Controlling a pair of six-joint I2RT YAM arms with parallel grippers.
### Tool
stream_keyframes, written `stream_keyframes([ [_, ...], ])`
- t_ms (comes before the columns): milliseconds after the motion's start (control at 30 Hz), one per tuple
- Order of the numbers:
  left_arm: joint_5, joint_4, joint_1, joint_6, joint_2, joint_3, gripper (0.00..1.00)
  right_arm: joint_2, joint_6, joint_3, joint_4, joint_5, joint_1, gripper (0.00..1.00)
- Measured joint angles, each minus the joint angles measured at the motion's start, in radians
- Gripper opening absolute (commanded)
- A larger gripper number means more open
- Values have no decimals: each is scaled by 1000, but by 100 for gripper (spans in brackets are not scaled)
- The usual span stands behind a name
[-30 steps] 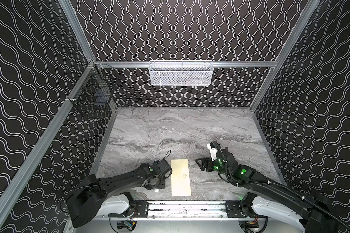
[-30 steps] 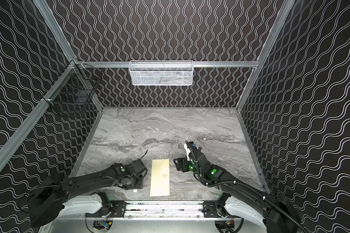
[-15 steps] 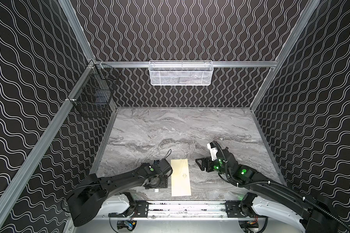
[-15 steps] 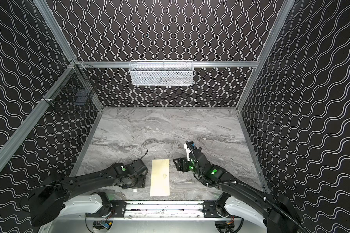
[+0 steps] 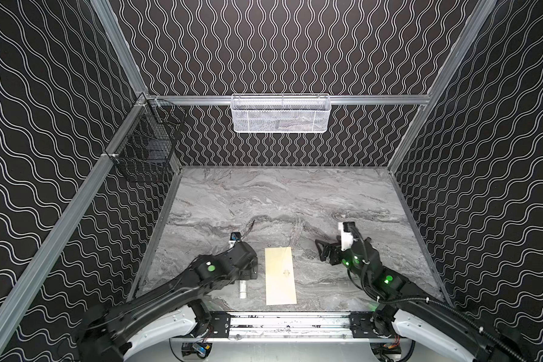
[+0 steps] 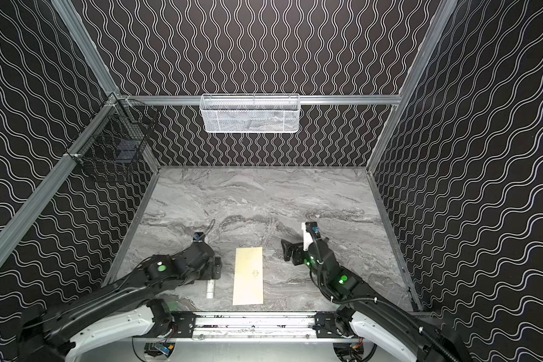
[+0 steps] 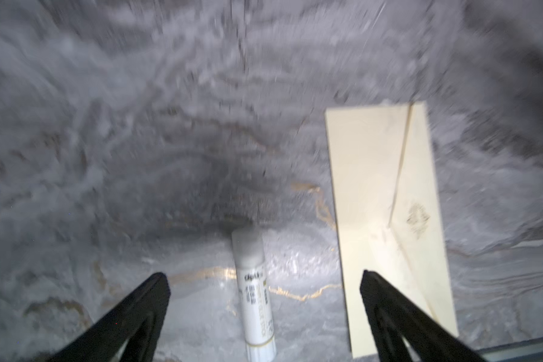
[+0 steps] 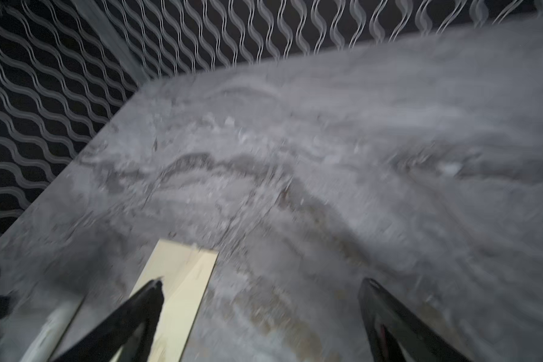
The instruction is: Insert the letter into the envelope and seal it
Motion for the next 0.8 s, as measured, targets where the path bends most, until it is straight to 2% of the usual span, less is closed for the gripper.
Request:
stream_keyframes([
  [67,-90,78,1,79,-58,-13,99,-16,-105,-107,173,51,-48,98],
  [133,-195,166,2,175,-96,-49,95,53,-209,-141,275,96,-117,98],
  [200,-322,282,19,272,-107,-97,94,190,-297,-141,416,149,-201,98],
  [300,-365,531,82,564,-107,-191,95,472,-389,-183,732,188,-348,98],
  [333,-350,608,134,632,-88,-212,95,553,-406,-197,806,213,-375,98],
  [400,-274,778,321,741,7,-243,95,709,-432,-201,985,211,-425,99],
  [500,-151,959,514,850,180,-249,95,824,-417,-212,1155,185,-537,100],
  [633,4,1150,612,949,367,-241,95,824,-351,-163,1209,44,-676,100],
  [733,80,1293,697,946,418,-258,94,797,-315,-54,1096,-94,-732,100],
  [800,127,1397,739,936,467,-272,94,796,-303,-33,1077,-146,-745,100],
])
